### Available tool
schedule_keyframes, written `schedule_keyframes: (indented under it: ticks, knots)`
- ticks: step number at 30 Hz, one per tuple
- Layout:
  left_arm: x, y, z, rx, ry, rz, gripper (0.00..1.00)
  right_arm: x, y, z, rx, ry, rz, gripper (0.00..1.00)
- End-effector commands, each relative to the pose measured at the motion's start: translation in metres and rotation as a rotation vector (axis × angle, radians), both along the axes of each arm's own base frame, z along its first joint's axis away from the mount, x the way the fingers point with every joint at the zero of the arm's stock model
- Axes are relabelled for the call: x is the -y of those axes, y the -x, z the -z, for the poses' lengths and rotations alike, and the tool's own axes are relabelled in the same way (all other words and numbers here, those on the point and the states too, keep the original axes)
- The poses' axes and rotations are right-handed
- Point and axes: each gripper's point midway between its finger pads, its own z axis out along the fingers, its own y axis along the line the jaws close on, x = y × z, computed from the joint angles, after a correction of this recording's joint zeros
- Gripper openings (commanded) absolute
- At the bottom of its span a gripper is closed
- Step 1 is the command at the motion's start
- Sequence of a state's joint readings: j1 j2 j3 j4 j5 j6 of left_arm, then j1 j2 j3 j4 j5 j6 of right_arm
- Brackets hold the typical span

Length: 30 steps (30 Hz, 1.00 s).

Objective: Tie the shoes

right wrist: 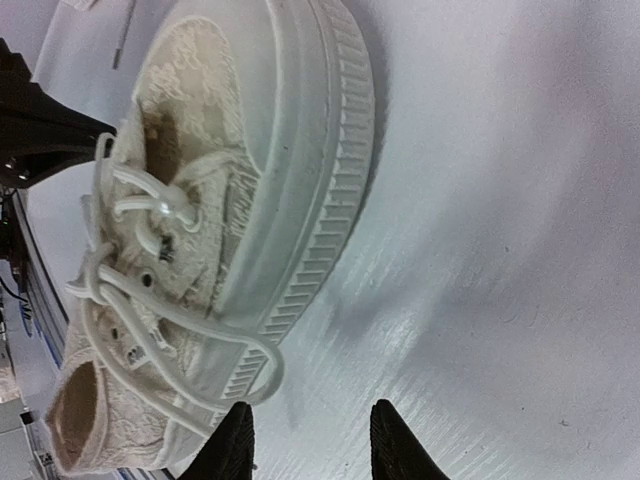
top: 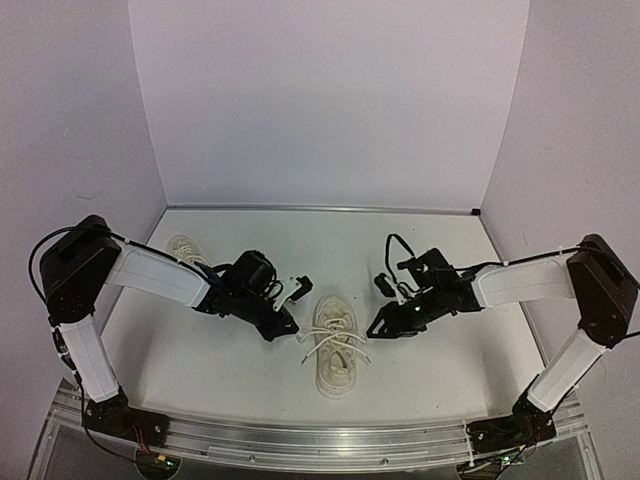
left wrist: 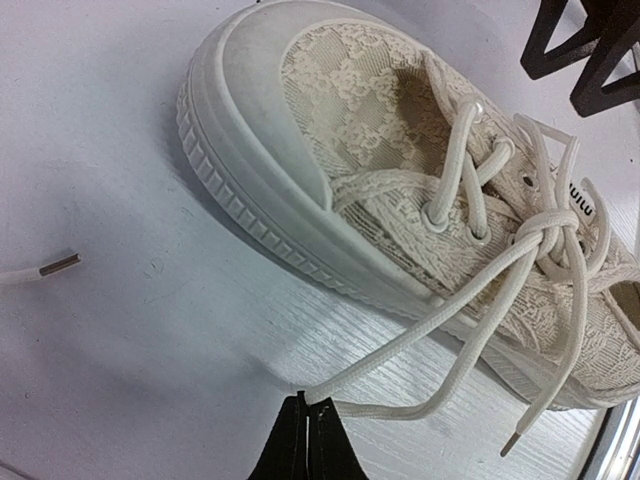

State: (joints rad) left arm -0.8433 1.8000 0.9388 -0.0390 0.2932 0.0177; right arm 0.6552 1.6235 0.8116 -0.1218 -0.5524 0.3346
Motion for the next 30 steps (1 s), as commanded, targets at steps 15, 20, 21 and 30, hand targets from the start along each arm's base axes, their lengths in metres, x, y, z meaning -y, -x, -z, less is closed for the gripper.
schedule_keyframes:
  ticks: [15,20,21,30]
  knots:
    - [0.007,-0.013,-0.022,0.032,0.032,-0.014,0.0,-0.024,-0.008,0.01,-0.088,-0.107,-0.036,0.34]
    - [0.007,-0.013,-0.02,0.03,0.031,-0.013,0.0,-0.03,-0.01,0.008,-0.096,-0.143,-0.041,0.35]
    - [0.007,-0.013,-0.02,0.029,0.03,-0.013,0.0,-0.032,-0.011,0.006,-0.093,-0.153,-0.042,0.36]
    - [0.008,-0.013,-0.02,0.031,0.031,-0.012,0.0,-0.036,-0.009,0.01,-0.12,-0.169,-0.059,0.32]
